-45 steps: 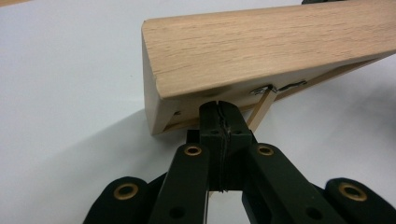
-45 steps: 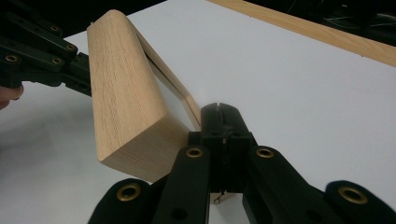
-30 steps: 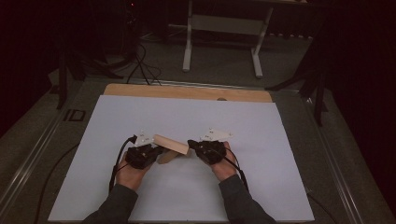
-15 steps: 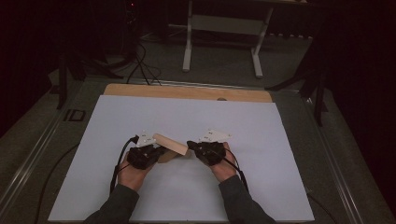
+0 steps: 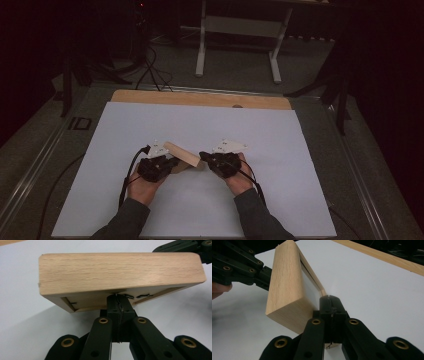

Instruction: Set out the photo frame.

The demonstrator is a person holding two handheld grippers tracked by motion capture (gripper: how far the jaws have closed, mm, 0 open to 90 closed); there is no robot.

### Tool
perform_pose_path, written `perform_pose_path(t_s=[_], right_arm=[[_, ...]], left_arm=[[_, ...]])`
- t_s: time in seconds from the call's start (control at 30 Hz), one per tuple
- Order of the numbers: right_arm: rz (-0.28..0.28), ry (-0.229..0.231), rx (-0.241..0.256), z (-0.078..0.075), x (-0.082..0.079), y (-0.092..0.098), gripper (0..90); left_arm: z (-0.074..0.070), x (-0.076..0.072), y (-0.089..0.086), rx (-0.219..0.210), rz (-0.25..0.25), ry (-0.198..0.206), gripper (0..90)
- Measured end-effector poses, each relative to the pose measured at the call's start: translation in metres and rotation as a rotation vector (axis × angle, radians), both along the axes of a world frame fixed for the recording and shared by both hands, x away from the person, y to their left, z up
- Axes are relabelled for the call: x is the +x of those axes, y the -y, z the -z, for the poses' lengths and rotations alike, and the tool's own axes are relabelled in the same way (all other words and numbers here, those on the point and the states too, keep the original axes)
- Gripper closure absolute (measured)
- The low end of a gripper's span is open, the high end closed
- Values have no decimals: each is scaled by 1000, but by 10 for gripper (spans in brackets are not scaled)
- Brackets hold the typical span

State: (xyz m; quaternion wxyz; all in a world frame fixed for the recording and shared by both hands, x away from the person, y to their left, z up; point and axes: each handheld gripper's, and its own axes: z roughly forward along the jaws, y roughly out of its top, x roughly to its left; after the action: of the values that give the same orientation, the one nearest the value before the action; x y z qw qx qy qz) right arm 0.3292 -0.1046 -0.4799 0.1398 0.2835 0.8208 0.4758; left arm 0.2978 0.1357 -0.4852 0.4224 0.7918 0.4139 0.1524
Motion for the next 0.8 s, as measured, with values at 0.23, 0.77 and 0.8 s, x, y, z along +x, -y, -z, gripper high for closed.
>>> perform_pose_path(t_s=[0.23,0.77,0.8], right_arm=[[-7,1,-2,0,-1,-1,898],[-20,7,-10,0,-5,-3,898],[-21,6,-10,-1,-5,-3,898]], left_arm=[[-1,-1,2,0,8,4,894],[1,-2,7,12,26,0,894],[1,-2,8,14,28,-1,894]])
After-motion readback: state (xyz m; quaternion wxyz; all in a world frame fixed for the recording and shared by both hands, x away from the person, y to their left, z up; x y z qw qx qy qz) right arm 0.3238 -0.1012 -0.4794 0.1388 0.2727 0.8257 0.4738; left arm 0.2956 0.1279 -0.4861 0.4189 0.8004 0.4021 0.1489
